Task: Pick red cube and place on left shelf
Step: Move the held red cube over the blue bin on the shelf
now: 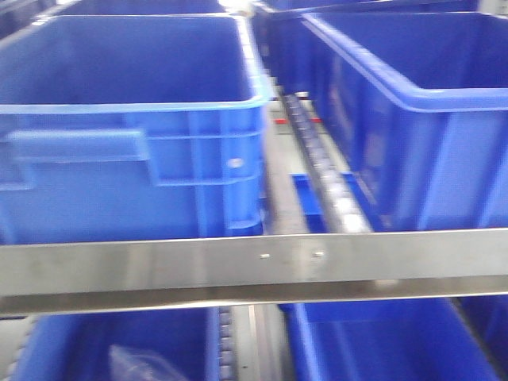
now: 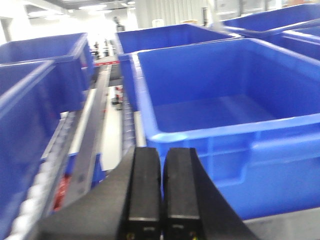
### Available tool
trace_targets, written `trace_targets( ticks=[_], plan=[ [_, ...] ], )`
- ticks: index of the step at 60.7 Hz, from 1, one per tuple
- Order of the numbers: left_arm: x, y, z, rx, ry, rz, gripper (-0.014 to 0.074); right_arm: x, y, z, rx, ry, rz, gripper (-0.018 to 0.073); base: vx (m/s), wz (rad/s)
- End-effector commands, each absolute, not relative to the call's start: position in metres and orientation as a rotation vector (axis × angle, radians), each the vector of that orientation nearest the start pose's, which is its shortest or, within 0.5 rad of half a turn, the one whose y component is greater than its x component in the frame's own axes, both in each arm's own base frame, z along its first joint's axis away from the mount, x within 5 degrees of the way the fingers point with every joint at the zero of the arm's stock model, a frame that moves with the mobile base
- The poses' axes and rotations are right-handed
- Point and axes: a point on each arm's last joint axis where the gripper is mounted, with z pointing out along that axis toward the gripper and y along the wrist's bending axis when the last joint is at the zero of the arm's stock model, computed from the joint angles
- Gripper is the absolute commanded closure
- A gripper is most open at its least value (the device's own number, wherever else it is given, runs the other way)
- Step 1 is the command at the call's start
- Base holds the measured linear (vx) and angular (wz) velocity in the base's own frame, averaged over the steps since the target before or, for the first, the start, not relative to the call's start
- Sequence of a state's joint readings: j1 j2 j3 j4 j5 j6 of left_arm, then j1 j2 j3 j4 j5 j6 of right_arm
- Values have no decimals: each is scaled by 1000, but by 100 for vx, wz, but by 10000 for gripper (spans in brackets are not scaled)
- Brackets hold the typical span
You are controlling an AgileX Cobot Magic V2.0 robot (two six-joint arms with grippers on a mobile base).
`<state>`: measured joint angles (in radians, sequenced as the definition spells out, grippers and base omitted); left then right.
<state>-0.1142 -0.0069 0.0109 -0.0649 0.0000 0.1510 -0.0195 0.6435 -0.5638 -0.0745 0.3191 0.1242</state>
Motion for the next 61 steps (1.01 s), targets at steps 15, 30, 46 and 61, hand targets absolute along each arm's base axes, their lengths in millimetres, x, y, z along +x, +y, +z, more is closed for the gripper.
trace_targets(
  ticks=[15, 30, 46, 61],
  plan=[
    [57, -6, 210, 143, 1427, -24, 491, 137, -4, 336, 68, 1769, 0, 510, -3, 15],
    [57, -6, 210, 143, 1427, -24, 491, 137, -4, 336, 68, 1769, 0, 510, 0, 0],
    [57, -6, 210, 143, 1427, -24, 491, 137, -4, 336, 68, 1769, 0, 510, 0, 0],
    [57, -6, 210, 143, 1427, -24, 491, 137, -4, 336, 68, 1769, 0, 510, 0, 0]
  ],
)
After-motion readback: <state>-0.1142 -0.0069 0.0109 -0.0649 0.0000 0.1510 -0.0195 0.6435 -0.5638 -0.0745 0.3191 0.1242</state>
